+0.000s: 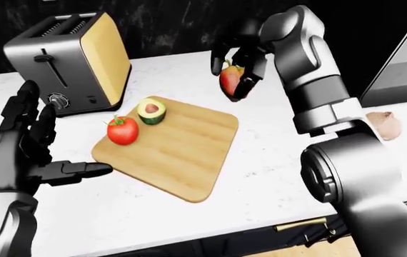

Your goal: Place the avocado, onion, tomato and bell pepper on the cutting board.

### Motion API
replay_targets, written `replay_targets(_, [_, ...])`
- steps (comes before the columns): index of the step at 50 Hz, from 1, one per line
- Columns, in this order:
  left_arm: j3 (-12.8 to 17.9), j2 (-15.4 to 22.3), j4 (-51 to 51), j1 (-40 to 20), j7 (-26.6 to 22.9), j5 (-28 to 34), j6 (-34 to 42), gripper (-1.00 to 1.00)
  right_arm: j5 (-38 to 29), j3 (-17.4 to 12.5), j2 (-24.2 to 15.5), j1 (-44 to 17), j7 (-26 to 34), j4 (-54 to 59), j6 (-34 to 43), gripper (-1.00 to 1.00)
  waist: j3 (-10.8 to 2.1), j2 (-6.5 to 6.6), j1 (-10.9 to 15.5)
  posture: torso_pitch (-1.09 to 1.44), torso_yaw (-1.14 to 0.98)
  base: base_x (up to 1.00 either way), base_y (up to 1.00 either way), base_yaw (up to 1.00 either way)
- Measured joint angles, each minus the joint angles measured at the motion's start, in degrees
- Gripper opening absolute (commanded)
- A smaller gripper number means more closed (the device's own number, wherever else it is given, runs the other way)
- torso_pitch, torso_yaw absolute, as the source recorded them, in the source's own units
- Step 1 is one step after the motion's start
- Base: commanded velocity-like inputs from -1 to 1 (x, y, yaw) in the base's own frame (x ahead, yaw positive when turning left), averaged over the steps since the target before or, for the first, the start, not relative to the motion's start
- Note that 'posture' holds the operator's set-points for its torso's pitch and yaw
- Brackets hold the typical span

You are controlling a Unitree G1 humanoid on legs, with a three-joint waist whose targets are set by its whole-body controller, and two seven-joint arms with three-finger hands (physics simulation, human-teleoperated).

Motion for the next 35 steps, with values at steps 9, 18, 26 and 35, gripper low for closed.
replay_targets(9, [0.4, 0.3, 0.3, -0.3, 0.6, -0.5, 2.3, 1.0, 0.0, 0.9, 2.7, 3.2, 3.4, -6.1, 1.7, -0.75, -1.38, 0.08, -0.1, -0.06, 0.04, 0.0, 0.0, 0.0])
replay_targets(18, [0.2, 0.8, 0.1, -0.7, 0.8, -0.6, 2.6, 1.0, -0.7, 1.6, 5.4, 10.4, 8.8, -18.5, 5.2, -0.75, -3.46, 0.36, -0.1, -0.11, 0.04, 0.0, 0.0, 0.0])
replay_targets(26, [-0.3, 0.6, 0.2, -0.4, 0.6, 0.0, 2.6, 1.0, -1.0, 2.5, 7.5, 14.4, 14.2, -27.3, 8.5, -0.75, -5.51, 0.43, -0.2, -0.15, 0.04, 0.0, 0.0, 0.0])
replay_targets(35, [-0.5, -0.2, -0.6, 0.1, -0.6, -0.1, 0.8, 1.0, -1.5, 3.3, 9.8, 16.0, 15.8, -28.4, 9.2, -0.75, -7.26, 0.7, 0.1, -0.16, 0.08, 0.0, 0.0, 0.0])
